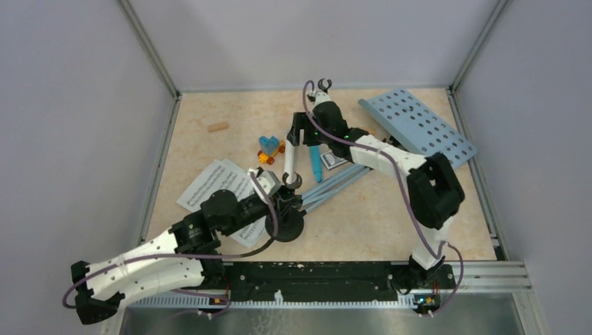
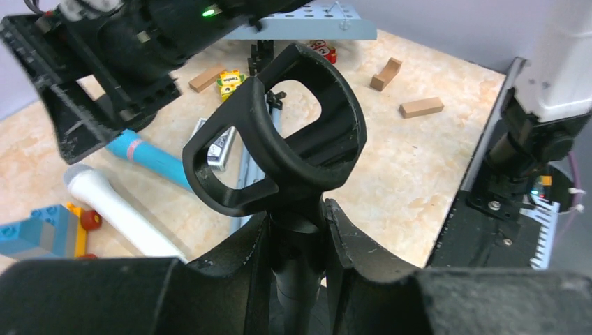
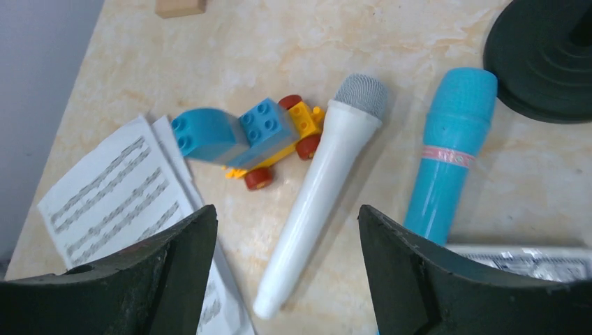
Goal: Pack up the instrument practice props
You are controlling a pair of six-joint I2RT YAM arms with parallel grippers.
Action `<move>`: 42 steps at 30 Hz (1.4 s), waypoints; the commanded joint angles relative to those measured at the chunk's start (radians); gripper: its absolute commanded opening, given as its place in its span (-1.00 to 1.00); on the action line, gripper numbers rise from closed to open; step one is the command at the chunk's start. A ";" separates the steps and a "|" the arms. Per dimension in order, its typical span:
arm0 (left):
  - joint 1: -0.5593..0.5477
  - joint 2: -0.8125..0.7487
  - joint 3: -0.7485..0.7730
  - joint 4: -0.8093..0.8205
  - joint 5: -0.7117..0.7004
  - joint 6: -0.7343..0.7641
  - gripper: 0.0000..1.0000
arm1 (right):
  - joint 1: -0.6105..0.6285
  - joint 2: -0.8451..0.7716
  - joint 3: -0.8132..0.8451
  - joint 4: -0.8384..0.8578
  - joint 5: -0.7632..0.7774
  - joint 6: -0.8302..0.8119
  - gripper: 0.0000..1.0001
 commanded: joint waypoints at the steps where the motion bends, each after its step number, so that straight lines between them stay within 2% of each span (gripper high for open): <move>1: 0.093 0.119 0.156 0.159 0.083 0.107 -1.00 | -0.001 -0.299 -0.175 0.104 0.001 -0.055 0.46; 4: 0.324 0.209 0.203 0.226 0.363 0.063 -1.00 | -0.001 -0.464 -0.334 0.118 0.008 -0.072 0.46; 6: 0.477 0.266 0.215 0.325 0.510 -0.022 -1.00 | -0.002 -0.574 -0.413 0.110 0.031 -0.085 0.46; 8: 0.551 0.336 0.243 0.407 0.577 -0.037 -1.00 | -0.002 -0.678 -0.480 0.093 0.034 -0.102 0.45; 12: 0.620 0.504 0.355 0.519 0.627 -0.012 -1.00 | -0.001 -0.876 -0.592 0.030 0.051 -0.118 0.44; 17: 0.694 0.719 0.521 0.661 0.637 -0.027 -1.00 | -0.002 -1.086 -0.701 -0.065 0.064 -0.100 0.43; 24: 0.765 0.952 0.658 0.843 0.499 0.028 -1.00 | -0.002 -1.287 -0.812 -0.148 0.056 -0.078 0.42; 29: 0.820 1.078 0.681 0.905 0.401 0.133 -1.00 | -0.002 -1.338 -0.851 -0.180 0.020 -0.076 0.42; 35: 0.914 1.220 0.712 0.978 0.404 0.064 -1.00 | -0.001 -1.369 -0.887 -0.195 -0.026 -0.054 0.42; 42: 0.941 1.334 0.734 0.972 0.429 0.059 -1.00 | -0.001 -1.402 -0.916 -0.204 -0.030 -0.057 0.42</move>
